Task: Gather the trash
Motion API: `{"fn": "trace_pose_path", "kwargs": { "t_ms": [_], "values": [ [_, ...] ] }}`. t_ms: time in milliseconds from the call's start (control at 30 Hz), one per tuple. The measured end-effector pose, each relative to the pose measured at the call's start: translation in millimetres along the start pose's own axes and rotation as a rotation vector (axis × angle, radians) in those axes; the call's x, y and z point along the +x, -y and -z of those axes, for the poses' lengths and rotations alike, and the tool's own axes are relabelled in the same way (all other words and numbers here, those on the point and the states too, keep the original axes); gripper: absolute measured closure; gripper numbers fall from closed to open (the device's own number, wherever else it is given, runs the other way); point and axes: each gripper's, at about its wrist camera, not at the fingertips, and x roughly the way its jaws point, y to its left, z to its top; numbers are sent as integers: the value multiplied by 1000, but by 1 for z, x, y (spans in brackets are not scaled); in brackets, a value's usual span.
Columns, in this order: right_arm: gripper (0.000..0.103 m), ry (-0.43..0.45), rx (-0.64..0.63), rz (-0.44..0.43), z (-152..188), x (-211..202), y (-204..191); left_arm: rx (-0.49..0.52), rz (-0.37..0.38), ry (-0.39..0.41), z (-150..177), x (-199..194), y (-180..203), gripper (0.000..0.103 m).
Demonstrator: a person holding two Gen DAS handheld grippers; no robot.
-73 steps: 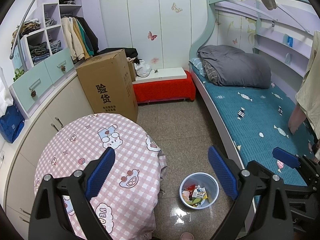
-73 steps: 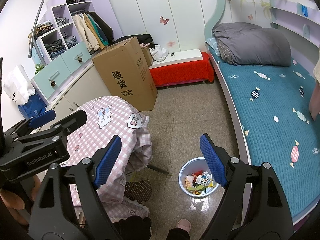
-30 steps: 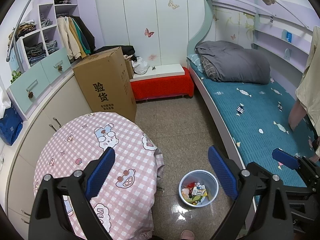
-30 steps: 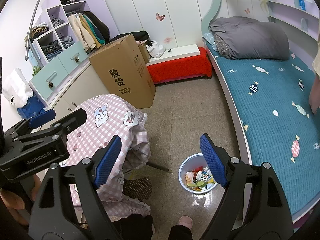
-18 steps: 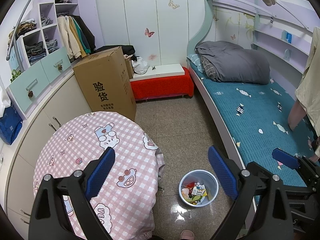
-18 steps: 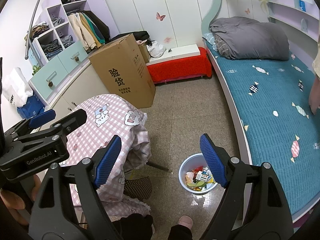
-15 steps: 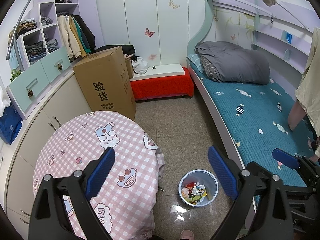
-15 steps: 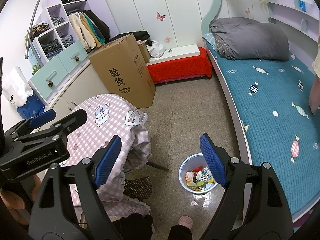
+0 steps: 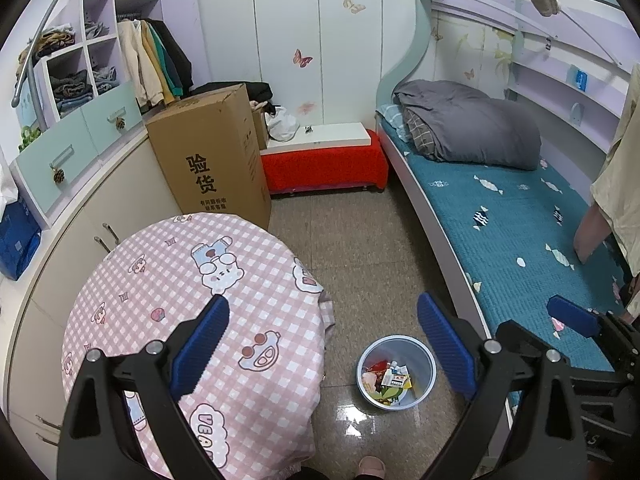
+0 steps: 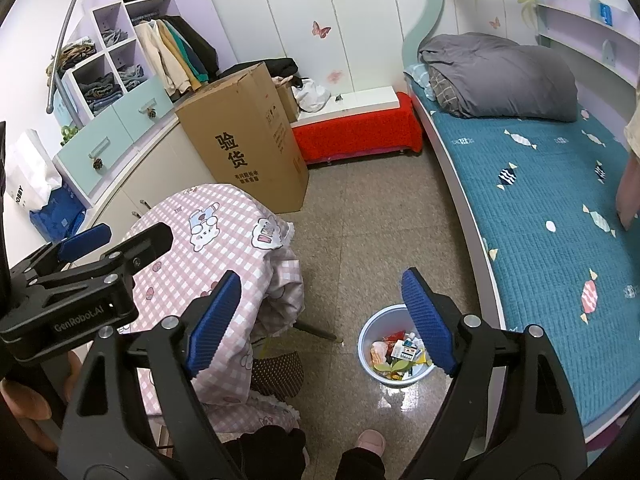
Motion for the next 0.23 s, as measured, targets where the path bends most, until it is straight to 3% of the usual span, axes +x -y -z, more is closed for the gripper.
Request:
{"fn": "trace_pose_path", "kwargs": {
  "t_ms": [233],
  "values": [
    [21,-37,-25,2,-2,18,-23,-39,-14,-48,3,14,-33,8]
  ]
}}
